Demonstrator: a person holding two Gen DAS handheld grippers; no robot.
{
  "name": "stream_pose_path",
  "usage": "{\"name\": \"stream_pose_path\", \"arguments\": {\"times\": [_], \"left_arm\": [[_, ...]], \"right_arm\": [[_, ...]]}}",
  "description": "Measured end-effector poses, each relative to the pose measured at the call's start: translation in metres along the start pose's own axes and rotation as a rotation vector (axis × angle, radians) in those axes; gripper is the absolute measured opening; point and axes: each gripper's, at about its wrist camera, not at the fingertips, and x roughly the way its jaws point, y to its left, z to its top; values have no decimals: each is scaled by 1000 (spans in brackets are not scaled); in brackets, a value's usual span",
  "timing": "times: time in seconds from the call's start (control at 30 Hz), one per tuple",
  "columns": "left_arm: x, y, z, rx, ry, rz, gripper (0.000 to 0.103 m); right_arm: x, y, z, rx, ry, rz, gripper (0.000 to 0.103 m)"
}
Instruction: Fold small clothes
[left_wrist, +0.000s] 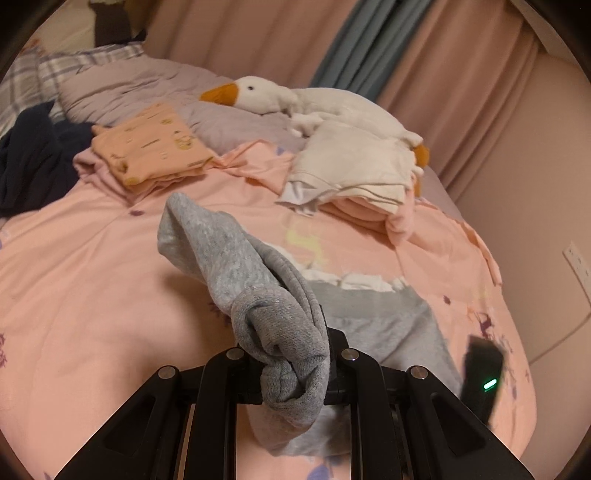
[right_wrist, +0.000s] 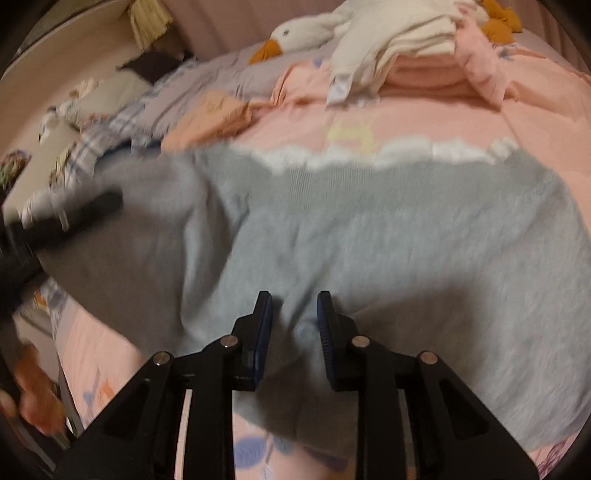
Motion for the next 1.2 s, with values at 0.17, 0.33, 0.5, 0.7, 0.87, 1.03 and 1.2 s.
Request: {"name": "stream_pose_path", "arguments": {"times": [0.17, 0.33, 0.5, 0.7, 0.87, 1.03, 1.2], "left_arm": [[4, -27, -6, 56, 5, -1, 17], [12, -50, -13, 100, 24, -11, 17], [26, -75, -24, 149, 56, -20, 16], [49, -98, -38, 186, 112, -26, 17], [75, -104, -55, 244, 191, 9, 19], [86, -93, -65, 249, 282, -82, 47], [76, -89, -69, 225, 309, -161, 60]], "right_arm": [[-8, -15, -6, 82, -29, 63, 25], [-36, -58, -20, 290, -97, 185, 45], [-56, -99, -33, 501, -158, 402, 58], [-58, -115, -39, 667, -163, 597, 75], [-50, -115, -29, 702, -106, 647, 82], [-35, -115, -21, 723, -31, 627, 85], [-33, -108, -16, 693, 36, 585, 87]]}}
